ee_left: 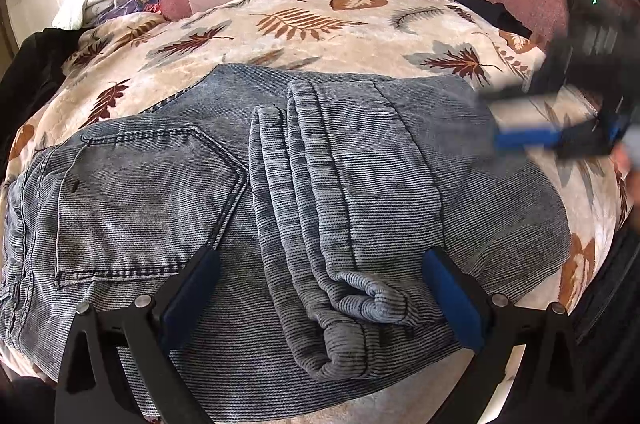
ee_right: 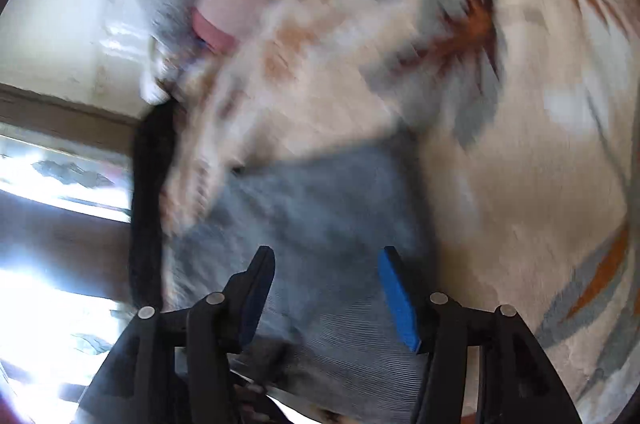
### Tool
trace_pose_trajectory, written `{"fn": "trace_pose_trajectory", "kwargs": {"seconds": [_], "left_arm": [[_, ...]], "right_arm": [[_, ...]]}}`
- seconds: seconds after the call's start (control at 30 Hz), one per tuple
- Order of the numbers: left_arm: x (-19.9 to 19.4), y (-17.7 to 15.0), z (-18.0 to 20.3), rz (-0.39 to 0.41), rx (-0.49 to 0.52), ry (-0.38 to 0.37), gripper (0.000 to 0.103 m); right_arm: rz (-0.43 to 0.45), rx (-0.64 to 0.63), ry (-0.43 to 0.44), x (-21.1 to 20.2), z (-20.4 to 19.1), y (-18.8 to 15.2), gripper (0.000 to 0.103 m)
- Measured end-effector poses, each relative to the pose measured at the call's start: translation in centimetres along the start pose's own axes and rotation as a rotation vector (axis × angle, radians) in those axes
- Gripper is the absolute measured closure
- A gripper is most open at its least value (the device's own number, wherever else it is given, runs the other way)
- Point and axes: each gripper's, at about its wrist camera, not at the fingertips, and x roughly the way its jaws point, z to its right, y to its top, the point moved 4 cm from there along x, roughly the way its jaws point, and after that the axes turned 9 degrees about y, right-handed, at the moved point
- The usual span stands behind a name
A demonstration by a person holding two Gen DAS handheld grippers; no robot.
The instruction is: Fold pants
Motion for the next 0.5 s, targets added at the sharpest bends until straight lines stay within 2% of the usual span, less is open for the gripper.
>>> {"fn": "trace_pose_trajectory", "kwargs": {"seconds": [0.07, 0.2, 0.27, 0.3, 0.33, 0.4, 0.5], "left_arm": [[0.0, 0.0, 0.0, 0.001, -0.002, 0.0, 0.002], [-0.1, 0.2, -0.2, -0.007, -0.016, -0.013, 0.002], [-0.1, 0.3, -0.3, -0.007, -0.023, -0.015, 0.002], [-0.1, 0.2, -0.2, -0.006, -0.02, -0.013, 0.002], [-0.1, 0.2, -0.2, -0.004, -0.016, -0.01, 0.002], [-0.1, 0.2, -0.1, -0.005, -0.015, -0.006, 0.002], [-0.7, 0.4, -0.6, -0.009, -0.045, -0.03, 0.002]], "right_arm": [[0.029, 0.023, 0.032, -0.9, -0.4, 0.2, 0.048], [0.069, -0.042, 0.083, -3.3, -2.9, -0.9, 0.047], [0.063, -0.026, 0.086, -3.5, -2.4, -2.4, 0.044], [0.039, -0.015, 0.051, -2.8, -1.5, -3.2, 0.041], [0.011, -0.012, 0.022, -1.8, -0.4, -3.9, 0.042], [0.053, 0.015, 0.078, -2.3, 0.1, -4.0, 0.043], [0.083, -0.024, 0.097, -3.8, -1.6, -3.7, 0.043]]}}
